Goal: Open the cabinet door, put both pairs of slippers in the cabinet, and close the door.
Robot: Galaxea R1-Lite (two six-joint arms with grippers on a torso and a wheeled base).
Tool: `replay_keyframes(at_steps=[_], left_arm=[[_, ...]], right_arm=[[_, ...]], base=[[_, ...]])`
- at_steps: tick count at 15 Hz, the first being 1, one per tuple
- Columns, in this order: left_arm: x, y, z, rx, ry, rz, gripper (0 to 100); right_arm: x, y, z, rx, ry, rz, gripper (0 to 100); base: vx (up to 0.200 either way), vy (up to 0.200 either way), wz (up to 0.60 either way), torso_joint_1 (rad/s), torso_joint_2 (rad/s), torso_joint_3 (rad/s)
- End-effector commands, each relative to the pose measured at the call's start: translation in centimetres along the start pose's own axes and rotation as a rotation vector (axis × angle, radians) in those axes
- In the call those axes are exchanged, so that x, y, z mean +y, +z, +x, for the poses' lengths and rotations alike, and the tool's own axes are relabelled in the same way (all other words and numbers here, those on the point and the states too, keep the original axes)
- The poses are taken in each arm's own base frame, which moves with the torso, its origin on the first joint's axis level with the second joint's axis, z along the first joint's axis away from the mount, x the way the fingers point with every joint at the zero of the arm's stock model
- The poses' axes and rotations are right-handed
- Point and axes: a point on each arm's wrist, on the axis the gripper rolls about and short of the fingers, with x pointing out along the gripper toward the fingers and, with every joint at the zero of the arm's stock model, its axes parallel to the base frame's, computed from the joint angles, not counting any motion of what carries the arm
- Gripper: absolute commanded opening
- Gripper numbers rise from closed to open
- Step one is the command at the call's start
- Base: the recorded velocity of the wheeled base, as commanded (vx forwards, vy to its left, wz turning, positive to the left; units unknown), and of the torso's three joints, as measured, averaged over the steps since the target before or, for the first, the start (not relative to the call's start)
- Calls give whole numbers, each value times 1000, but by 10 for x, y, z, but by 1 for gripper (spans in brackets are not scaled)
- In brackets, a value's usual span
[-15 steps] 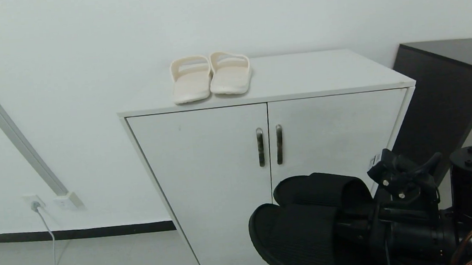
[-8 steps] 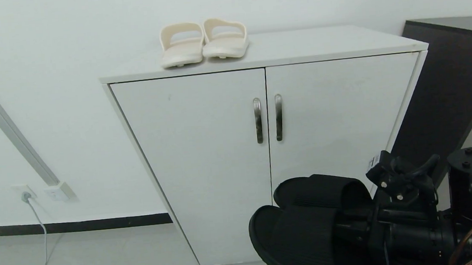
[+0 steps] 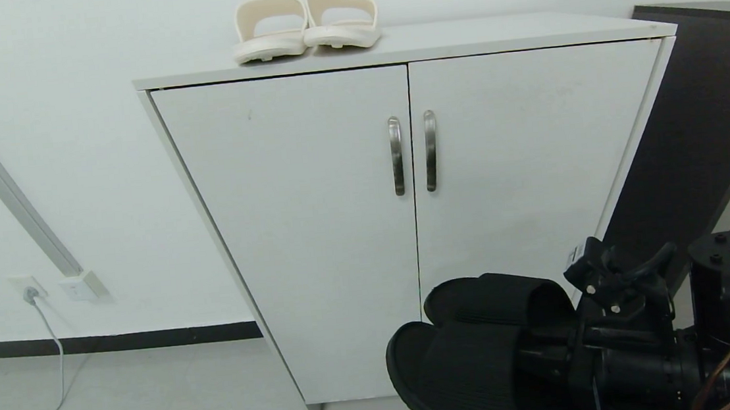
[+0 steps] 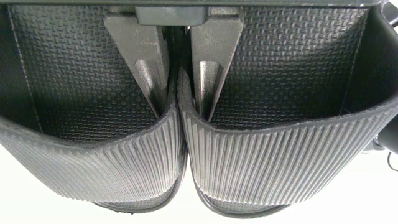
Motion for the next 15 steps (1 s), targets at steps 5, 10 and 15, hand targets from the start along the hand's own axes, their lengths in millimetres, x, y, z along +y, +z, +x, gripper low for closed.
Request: replay_keyframes(at_steps=[5, 10, 15], left_arm=[[0, 5, 7, 89, -30, 69, 100], [-17, 108, 52, 180, -366, -81, 100], [-47, 144, 123, 265, -713, -87, 100]], right_arm=[[-1, -5, 4, 19, 0, -33, 0], [-2, -7, 6, -15, -4, -43, 0], [-2, -8, 5, -12, -7, -42, 0]], base=[[0, 0, 0, 0, 0, 0], [0, 0, 0, 0, 0, 0], [0, 0, 0, 0, 0, 0]])
